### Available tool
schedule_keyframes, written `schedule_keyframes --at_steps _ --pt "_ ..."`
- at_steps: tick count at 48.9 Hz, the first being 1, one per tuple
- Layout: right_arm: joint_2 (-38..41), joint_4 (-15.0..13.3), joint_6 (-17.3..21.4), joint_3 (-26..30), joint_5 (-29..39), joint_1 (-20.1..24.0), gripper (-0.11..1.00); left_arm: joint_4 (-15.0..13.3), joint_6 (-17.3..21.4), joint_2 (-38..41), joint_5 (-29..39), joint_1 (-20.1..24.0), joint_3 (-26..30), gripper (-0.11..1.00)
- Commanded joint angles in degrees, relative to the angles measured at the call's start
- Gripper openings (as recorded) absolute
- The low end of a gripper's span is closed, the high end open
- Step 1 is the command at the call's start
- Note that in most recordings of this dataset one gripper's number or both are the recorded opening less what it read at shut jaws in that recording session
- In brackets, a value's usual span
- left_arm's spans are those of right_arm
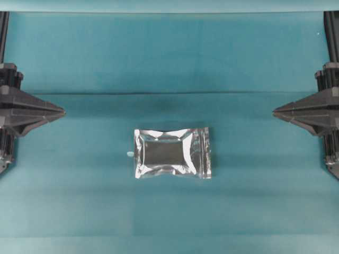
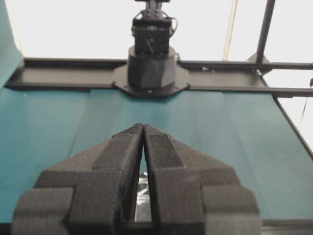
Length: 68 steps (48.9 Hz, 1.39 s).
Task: Hand over the silver zip bag and make it stand upright.
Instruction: 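Move the right gripper to the right edge of the silver foil bag and grasp it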
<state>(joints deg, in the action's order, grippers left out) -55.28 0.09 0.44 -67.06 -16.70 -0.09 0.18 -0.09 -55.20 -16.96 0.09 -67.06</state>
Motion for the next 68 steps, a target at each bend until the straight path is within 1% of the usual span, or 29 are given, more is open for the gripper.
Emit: schedule_keyframes --at_steps 1,2,3,7,11,15,18,23,31,35,39,41,45,50,52,54,56,60,63,68 --pt "1.0 0.5 1.1 1.4 -0.4 0.0 0.15 0.8 -0.6 3.9 0.5 -0.4 3.2 0.14" --pt "1.4 2.5 1.3 1.8 0.1 0.1 0.15 0.9 -0.7 4.5 0.9 -0.5 3.7 0.14" --pt "1.9 4.4 1.9 2.1 0.5 0.2 0.12 0.9 -0.7 5.2 1.1 -0.7 4.2 0.12" --pt "4.0 12.0 5.9 2.6 3.8 -0.2 0.04 0.8 -0.7 7.7 2.2 -1.1 5.7 0.00" --pt "6.5 18.3 9.9 2.7 7.8 -0.3 -0.01 0.9 -0.7 9.6 3.3 -1.5 6.7 -0.06" --pt "9.2 22.8 14.0 2.7 10.9 -0.4 -0.01 0.8 -0.7 10.9 3.9 -1.8 7.6 -0.06" --pt "11.6 24.9 16.9 2.7 12.0 -0.4 -0.01 0.9 -0.7 11.9 4.4 -1.8 8.3 -0.06" --pt "16.2 26.2 21.4 2.7 12.5 -0.7 -0.01 0.8 -0.7 13.3 5.7 -1.8 9.4 -0.06" --pt "25.6 26.5 30.4 3.2 12.1 -0.7 0.03 0.9 -0.7 14.4 6.7 -1.8 10.0 -0.06" --pt "30.0 26.5 34.5 4.2 12.1 -0.7 0.07 0.9 -0.7 14.5 6.7 -1.8 10.0 -0.06" --pt "34.2 26.5 37.3 5.5 12.0 -0.7 0.18 0.8 -0.7 14.3 6.7 -1.8 10.0 -0.06" --pt "35.9 26.5 38.1 6.3 12.0 -0.7 0.26 0.8 -0.7 14.3 6.7 -1.8 10.0 -0.06" --pt "39.5 26.5 39.5 8.3 12.0 -0.5 0.50 0.9 -0.7 14.4 6.9 -1.7 10.1 -0.06" --pt "43.0 26.5 39.6 10.0 12.0 -0.5 0.79 0.9 -0.6 14.5 6.9 -1.4 10.1 -0.06" --pt "44.3 26.5 39.6 10.4 11.4 -0.5 0.89 0.9 -0.6 14.6 6.9 -1.4 10.1 -0.06" --pt "45.5 26.4 39.7 10.7 10.6 -0.5 0.95 0.8 -0.6 14.6 6.9 -1.4 10.1 -0.06" --pt "46.9 26.5 39.8 10.8 9.6 -0.4 0.98 0.9 -0.7 14.6 6.9 -1.4 10.1 -0.06" --pt "49.7 26.5 40.1 11.1 7.4 0.0 0.96 0.9 -0.7 14.6 7.0 -1.4 10.1 -0.06" --pt "51.8 26.5 40.7 11.5 6.0 0.3 0.97 0.9 -0.7 14.6 6.9 -1.4 10.1 -0.06" --pt "55.2 26.5 42.5 12.7 4.5 1.2 0.97 0.8 -0.7 14.6 6.9 -1.4 10.1 -0.06"
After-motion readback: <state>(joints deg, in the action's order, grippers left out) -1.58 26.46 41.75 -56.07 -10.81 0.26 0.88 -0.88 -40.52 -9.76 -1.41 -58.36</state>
